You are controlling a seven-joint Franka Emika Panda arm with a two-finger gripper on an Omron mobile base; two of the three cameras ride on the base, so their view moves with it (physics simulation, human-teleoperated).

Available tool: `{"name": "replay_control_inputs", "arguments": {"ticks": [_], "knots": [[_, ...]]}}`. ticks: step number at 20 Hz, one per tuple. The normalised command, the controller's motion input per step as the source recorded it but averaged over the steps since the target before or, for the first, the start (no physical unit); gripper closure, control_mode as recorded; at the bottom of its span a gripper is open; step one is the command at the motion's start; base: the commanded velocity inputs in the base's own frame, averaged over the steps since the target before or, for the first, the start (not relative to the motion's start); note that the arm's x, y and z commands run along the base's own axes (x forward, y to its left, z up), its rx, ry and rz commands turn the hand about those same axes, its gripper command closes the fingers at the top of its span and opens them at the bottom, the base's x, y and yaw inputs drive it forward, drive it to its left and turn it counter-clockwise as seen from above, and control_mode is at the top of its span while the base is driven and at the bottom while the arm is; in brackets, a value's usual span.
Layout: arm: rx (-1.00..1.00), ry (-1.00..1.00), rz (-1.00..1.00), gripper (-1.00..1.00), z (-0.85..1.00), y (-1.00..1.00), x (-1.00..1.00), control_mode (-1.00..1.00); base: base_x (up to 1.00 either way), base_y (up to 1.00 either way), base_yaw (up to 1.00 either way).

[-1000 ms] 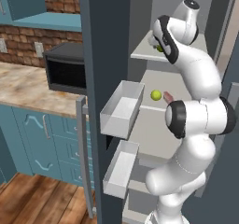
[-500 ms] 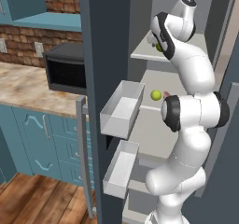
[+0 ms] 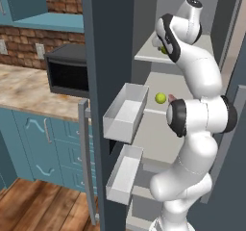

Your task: Take the lime and pear from the highest rack and move them to the second highest rack where the steak and pear are located, to maximize freezer space. Close the freezer door after rearranging.

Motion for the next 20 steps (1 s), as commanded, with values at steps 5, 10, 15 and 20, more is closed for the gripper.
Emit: {"name": "replay_control_inputs", "arguments": {"ticks": [5,10,15,20], "knots": [[0.00,0.00,0.00,1.00,-0.39,0.00,0.00,-1.00,0.00,0.00,0.00],[0.00,-0.10,0.00,1.00,-0.53,0.17,-0.13,-1.00,0.00,0.00,0.00],[0.00,-0.06,-0.01,1.00,-0.65,0.20,-0.48,-1.00,0.00,0.00,0.00],[0.00,-0.16,-0.03,1.00,-0.40,0.15,-0.99,-1.00,0.00,0.00,0.00]]}}
